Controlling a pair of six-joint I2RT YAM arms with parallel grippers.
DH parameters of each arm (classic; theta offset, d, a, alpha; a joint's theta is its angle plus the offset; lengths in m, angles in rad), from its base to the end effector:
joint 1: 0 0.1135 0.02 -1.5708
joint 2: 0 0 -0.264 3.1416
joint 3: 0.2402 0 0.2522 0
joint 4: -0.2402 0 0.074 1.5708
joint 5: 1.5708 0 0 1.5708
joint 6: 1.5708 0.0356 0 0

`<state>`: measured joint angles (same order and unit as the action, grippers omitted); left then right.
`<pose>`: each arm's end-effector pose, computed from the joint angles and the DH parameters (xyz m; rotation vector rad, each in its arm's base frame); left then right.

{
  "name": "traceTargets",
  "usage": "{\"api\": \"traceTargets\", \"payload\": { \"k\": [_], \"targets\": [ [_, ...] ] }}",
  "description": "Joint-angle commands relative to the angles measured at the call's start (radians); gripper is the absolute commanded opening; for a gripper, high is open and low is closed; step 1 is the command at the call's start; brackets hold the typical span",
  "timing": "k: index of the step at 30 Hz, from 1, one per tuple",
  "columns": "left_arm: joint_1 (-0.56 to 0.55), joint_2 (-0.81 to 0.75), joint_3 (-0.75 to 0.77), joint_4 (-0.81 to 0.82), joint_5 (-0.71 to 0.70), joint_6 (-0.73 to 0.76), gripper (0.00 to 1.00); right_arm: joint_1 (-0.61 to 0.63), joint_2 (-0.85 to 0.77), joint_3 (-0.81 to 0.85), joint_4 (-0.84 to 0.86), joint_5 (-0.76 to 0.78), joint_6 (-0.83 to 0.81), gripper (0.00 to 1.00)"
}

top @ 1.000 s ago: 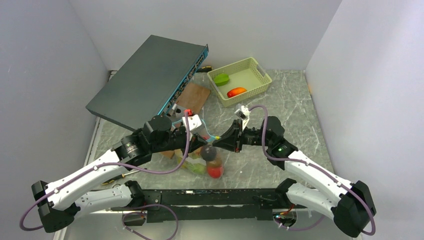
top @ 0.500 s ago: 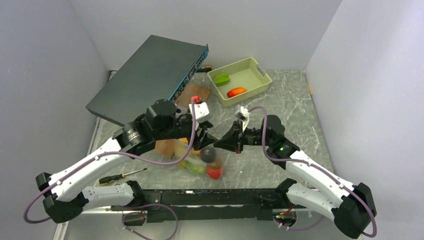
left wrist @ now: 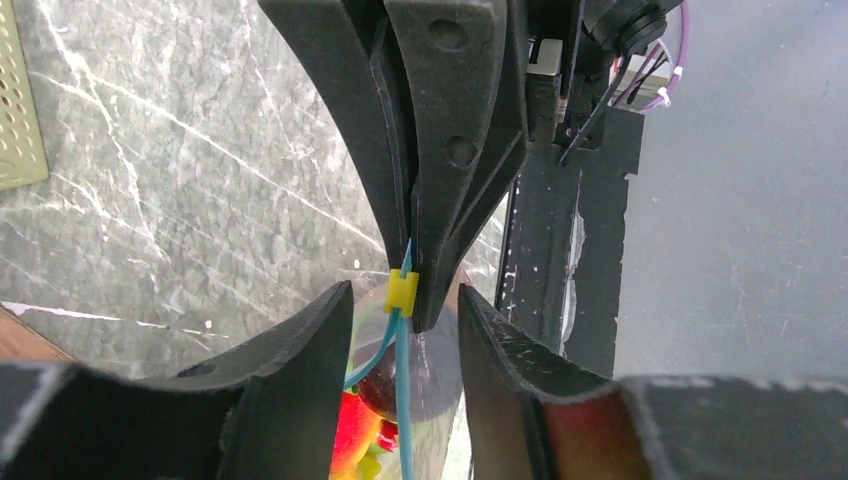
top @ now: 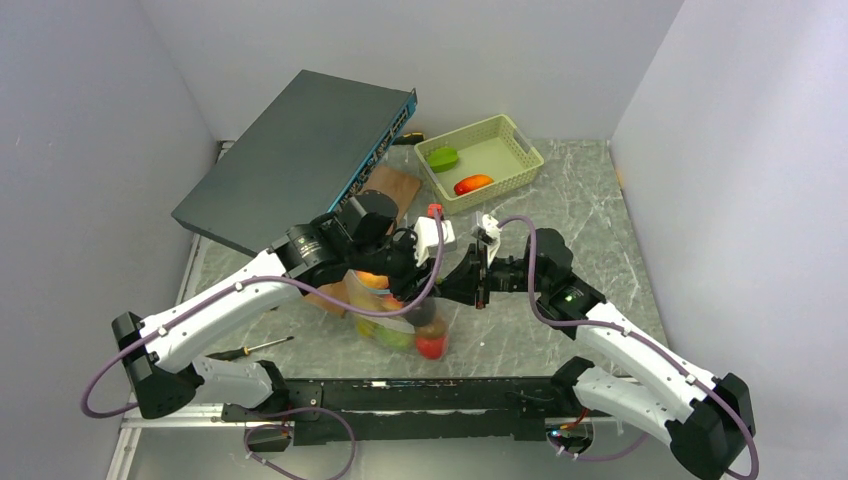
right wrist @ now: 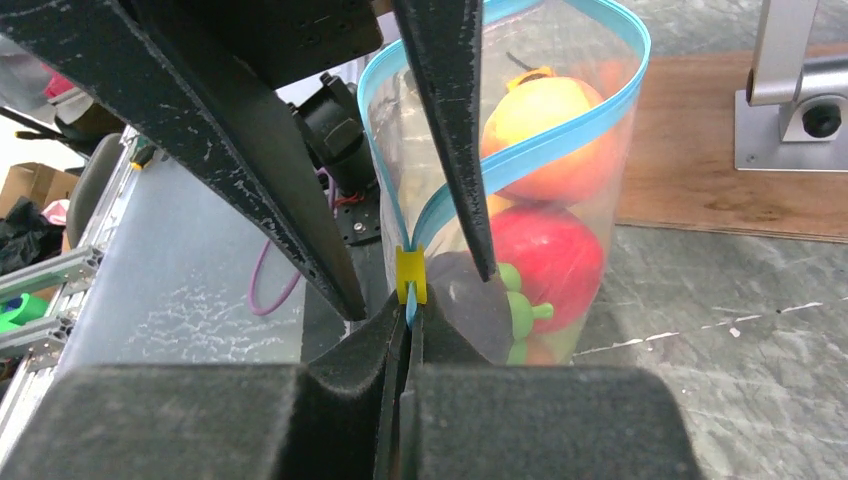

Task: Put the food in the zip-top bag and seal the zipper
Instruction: Zip the zipper food storage bag at the center of the board.

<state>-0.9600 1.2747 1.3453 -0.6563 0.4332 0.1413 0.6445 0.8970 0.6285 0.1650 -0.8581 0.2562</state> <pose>0.1436 -0.2311 0.3844 1.3918 1.7633 -0.9269 0.1470 0.1442 0.3026 -1.0146 1.5309 1.3655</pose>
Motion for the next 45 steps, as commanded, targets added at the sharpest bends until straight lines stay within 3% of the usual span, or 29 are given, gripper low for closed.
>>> {"api": "traceTargets", "payload": {
  "k": [1, 4, 11, 18, 31, 36, 40, 45],
  "targets": [
    [-0.005, -0.017, 0.033, 0.01, 0.036, 0.027, 0.43, -0.002, -0.023, 0.051, 0.032, -0.023, -0.028, 0.0],
    [-0.006, -0.026, 0.026, 0.021, 0.037, 0.017, 0.33, -0.002, -0.025, 0.053, 0.02, -0.025, -0.036, 0.0],
    [-0.003, -0.032, 0.031, 0.04, 0.047, 0.004, 0.42, -0.002, -0.031, 0.054, 0.001, -0.023, -0.05, 0.0],
    [-0.004, -0.014, 0.054, 0.031, 0.055, 0.003, 0.42, -0.003, -0.03, 0.054, -0.004, -0.025, -0.054, 0.0],
    [-0.003, 0.034, 0.085, 0.017, 0.062, -0.002, 0.29, -0.002, -0.038, 0.056, -0.015, -0.024, -0.063, 0.0],
    [-0.003, 0.038, 0.08, 0.008, 0.074, 0.001, 0.29, -0.001, -0.04, 0.055, -0.019, -0.02, -0.066, 0.0],
    [-0.003, 0.024, 0.066, 0.009, 0.076, 0.005, 0.22, -0.002, -0.04, 0.054, -0.022, -0.016, -0.069, 0.0],
    [-0.003, 0.015, 0.059, -0.012, 0.077, 0.015, 0.3, -0.002, -0.041, 0.054, -0.022, -0.013, -0.069, 0.0]
  ]
}}
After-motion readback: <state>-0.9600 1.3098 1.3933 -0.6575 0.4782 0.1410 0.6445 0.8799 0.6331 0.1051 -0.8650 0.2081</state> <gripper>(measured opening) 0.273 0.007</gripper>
